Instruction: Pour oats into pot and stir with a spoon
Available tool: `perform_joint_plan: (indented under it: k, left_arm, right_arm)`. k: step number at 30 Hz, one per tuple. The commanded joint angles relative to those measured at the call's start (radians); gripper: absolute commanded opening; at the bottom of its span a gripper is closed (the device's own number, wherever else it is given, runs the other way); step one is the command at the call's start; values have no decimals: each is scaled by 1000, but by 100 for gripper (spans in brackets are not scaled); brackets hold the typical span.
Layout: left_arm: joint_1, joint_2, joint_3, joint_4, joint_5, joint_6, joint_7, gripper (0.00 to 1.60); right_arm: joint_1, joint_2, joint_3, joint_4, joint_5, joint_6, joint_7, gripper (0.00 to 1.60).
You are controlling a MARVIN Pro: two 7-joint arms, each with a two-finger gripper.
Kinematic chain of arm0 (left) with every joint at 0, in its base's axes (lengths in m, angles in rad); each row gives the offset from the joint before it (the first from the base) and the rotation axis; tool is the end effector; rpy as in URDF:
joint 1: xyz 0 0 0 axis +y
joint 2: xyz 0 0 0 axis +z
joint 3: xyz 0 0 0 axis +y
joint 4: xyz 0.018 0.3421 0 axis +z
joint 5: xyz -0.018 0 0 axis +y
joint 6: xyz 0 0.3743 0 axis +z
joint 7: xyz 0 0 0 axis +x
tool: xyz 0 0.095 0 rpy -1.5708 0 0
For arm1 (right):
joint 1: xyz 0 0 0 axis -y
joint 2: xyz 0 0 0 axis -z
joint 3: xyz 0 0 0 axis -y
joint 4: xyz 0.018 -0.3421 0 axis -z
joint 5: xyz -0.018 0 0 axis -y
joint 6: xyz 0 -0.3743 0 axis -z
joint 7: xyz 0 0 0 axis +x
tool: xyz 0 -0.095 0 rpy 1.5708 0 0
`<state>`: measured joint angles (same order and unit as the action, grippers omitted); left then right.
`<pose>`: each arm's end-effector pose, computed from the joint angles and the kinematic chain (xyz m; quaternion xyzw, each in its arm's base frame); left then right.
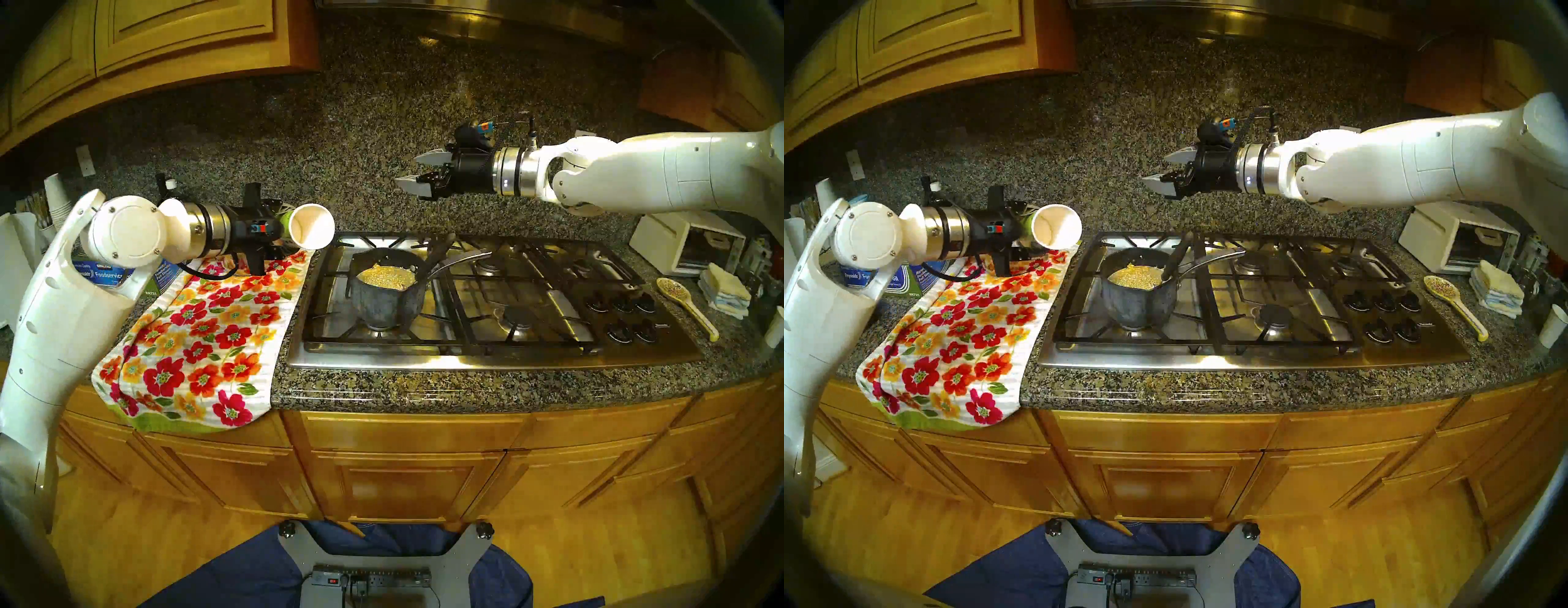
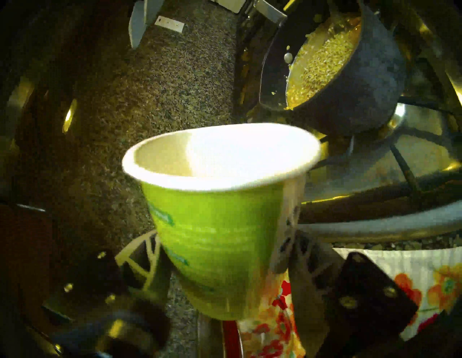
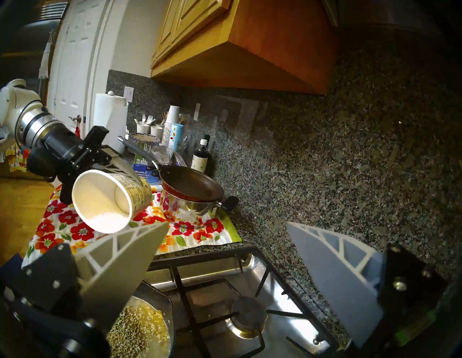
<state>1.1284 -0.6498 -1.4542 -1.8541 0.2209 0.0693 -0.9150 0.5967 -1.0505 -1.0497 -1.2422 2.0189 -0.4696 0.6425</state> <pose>0.4996 0.1307 -0.0452 -0.5174 0.6513 -0.5197 0.1947 0.6459 0.0007 0.0084 -0.5992 -0.4611 -0.6075 0.2435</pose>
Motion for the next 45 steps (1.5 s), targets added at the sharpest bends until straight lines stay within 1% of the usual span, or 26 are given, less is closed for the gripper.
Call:
perform_joint_plan:
  k: [1, 3, 4, 10, 14, 20, 21, 24, 29, 31, 37, 45]
  left_arm:
    - [44, 27, -144, 52, -179, -44, -46, 47]
    - [63, 23, -179, 83, -232, -58, -68, 46]
    - [68, 28, -186, 97, -257, -68, -76, 46]
    - [129, 23, -272, 175, -359, -126, -138, 48]
    - [156, 15, -309, 234, -419, -164, -183, 51]
    - [185, -3, -337, 325, -485, -207, -236, 53]
    - [187, -5, -341, 340, -499, -205, -246, 53]
    - [188, -14, -346, 386, -524, -223, -272, 53]
    - [183, -24, -345, 456, -536, -254, -296, 55]
    - [169, -29, -340, 492, -540, -265, -306, 55]
    - [110, -41, -322, 617, -562, -268, -340, 56]
    - [52, -56, -301, 742, -594, -261, -410, 56]
  right_arm:
    - [36, -2, 20, 13, 4, -5, 0, 160]
    - [36, -2, 20, 13, 4, -5, 0, 160]
    - [36, -2, 20, 13, 4, -5, 0, 160]
    - [37, -2, 20, 13, 4, -5, 1, 160]
    - [37, -2, 21, 13, 4, -5, 1, 160]
    - [37, -1, 21, 12, 4, -4, 1, 160]
    - [37, -1, 21, 12, 4, -4, 1, 160]
    - [37, -1, 21, 12, 4, -4, 1, 160]
    - [37, -1, 21, 12, 4, -4, 1, 160]
    - [37, -1, 21, 12, 4, -4, 1, 160]
    - [37, -2, 21, 13, 4, -4, 1, 160]
    - [37, -2, 21, 13, 4, -4, 1, 160]
